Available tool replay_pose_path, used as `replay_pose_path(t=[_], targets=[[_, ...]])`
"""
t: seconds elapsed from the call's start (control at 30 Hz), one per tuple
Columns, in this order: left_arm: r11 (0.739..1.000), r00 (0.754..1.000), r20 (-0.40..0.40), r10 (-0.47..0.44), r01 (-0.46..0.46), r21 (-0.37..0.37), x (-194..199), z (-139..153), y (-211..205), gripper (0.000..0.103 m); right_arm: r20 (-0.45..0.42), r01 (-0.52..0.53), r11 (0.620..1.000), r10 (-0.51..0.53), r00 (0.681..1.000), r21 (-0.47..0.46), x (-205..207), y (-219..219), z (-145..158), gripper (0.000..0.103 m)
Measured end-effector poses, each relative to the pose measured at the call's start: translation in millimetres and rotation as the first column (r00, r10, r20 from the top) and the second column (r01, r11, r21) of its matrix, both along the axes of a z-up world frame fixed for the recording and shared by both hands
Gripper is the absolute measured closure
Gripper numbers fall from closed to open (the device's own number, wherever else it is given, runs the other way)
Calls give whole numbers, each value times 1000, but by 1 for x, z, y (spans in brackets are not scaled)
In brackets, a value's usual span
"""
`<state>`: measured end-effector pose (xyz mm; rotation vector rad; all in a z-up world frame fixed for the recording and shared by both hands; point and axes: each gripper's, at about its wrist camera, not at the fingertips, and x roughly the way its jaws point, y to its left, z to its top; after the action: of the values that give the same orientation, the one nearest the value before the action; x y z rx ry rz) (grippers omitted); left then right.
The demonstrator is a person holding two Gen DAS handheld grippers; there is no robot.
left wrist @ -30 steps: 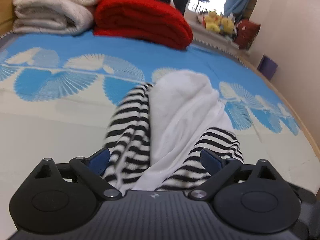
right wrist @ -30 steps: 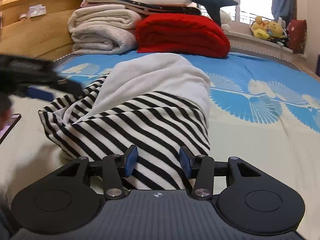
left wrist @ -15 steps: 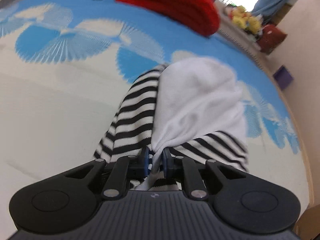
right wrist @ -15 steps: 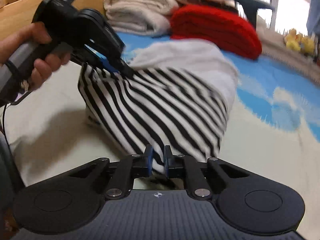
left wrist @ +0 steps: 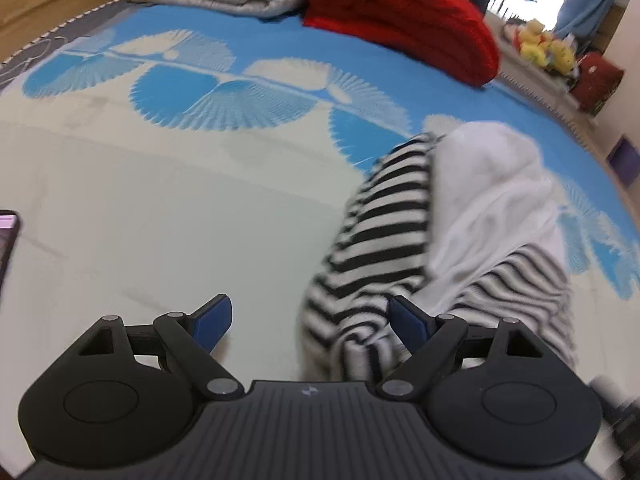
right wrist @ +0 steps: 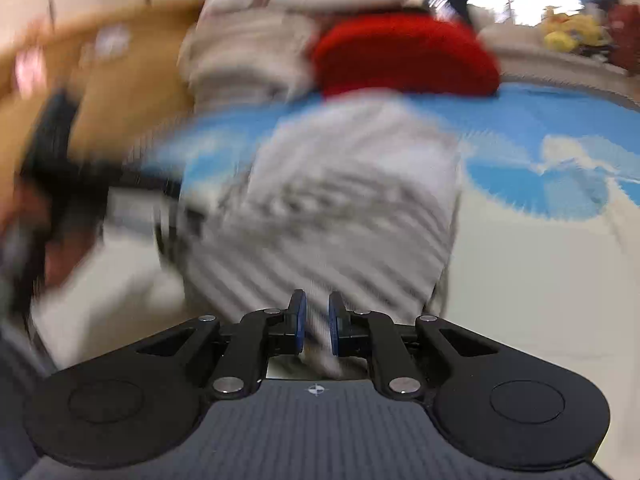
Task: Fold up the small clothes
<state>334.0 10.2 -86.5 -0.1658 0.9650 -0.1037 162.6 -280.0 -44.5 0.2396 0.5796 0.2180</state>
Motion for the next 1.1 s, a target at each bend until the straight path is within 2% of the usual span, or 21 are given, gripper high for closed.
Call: replay_pose_path(t=[0.07, 0.13, 0.2, 0.3, 0.37, 0.43, 0.5, 0.57, 0.63, 0.7, 0.73, 0.77, 0.8, 0.83, 0.97, 1.03, 1.1], targets=[[997, 999, 3, 32, -32, 73, 6, -4, 5, 15, 13, 30, 999, -30, 999, -12, 9, -4, 3, 90], [993, 997, -13, 72, -70, 100, 16, -10, 13, 15, -64, 15, 999, -18, 998, -44, 27, -1, -9, 90], [992, 994, -31, 107, -105, 70, 21, -9, 26, 16, -127, 0, 998, -8, 992, -65, 39, 7, -24, 90], [993, 994, -11, 113, -113, -44, 13, 3, 42, 16, -70, -35, 996, 29, 997, -82, 40, 15, -7, 88], [994, 997, 28, 72, -70, -88, 4, 13, 45, 16, -41, -73, 995, 71, 997, -67, 52, 17, 11, 85], [994, 997, 77, 0, 8, -111, -4, 22, 41, 16, -38, -135, 987, 132, 991, -89, 82, 24, 31, 84], [989, 992, 99, -84, 95, -112, -7, 25, 31, 16, -75, -215, 971, 208, 975, -108, 115, 39, 44, 83], [989, 990, 79, -117, 124, -79, -6, 20, 22, 16, -114, -287, 944, 271, 956, -161, 150, 61, 48, 78], [992, 994, 26, -110, 111, -53, 0, 11, 15, 16, -178, -318, 925, 283, 942, -208, 182, 80, 45, 63], [993, 994, -37, -106, 104, -64, 7, 0, 13, 16, -266, -319, 931, 266, 927, -179, 211, 88, 36, 55], [992, 993, -56, -106, 103, -67, 10, -4, 12, 16, -323, -303, 940, 242, 915, -155, 225, 91, 28, 55], [993, 991, -72, -109, 105, -61, 12, -8, 10, 16, -374, -281, 947, 208, 904, -152, 236, 94, 20, 56], [993, 990, -81, -111, 107, -50, 13, -11, 8, 16, -396, -267, 952, 190, 899, -151, 242, 96, 14, 74], [994, 990, -88, -110, 107, -34, 14, -13, 6, 16, -395, -272, 952, 197, 897, -143, 246, 99, 12, 98], [997, 991, -102, -82, 82, -6, 15, -22, 10, 15, -279, -270, 955, 227, 933, -126, 245, 103, 28, 99], [997, 991, -107, -77, 77, -2, 14, -23, 12, 14, -241, -250, 964, 224, 944, -84, 252, 102, 28, 103], [997, 991, -113, -70, 71, 5, 15, -26, 13, 13, -272, -239, 969, 216, 938, -54, 265, 102, 12, 103]])
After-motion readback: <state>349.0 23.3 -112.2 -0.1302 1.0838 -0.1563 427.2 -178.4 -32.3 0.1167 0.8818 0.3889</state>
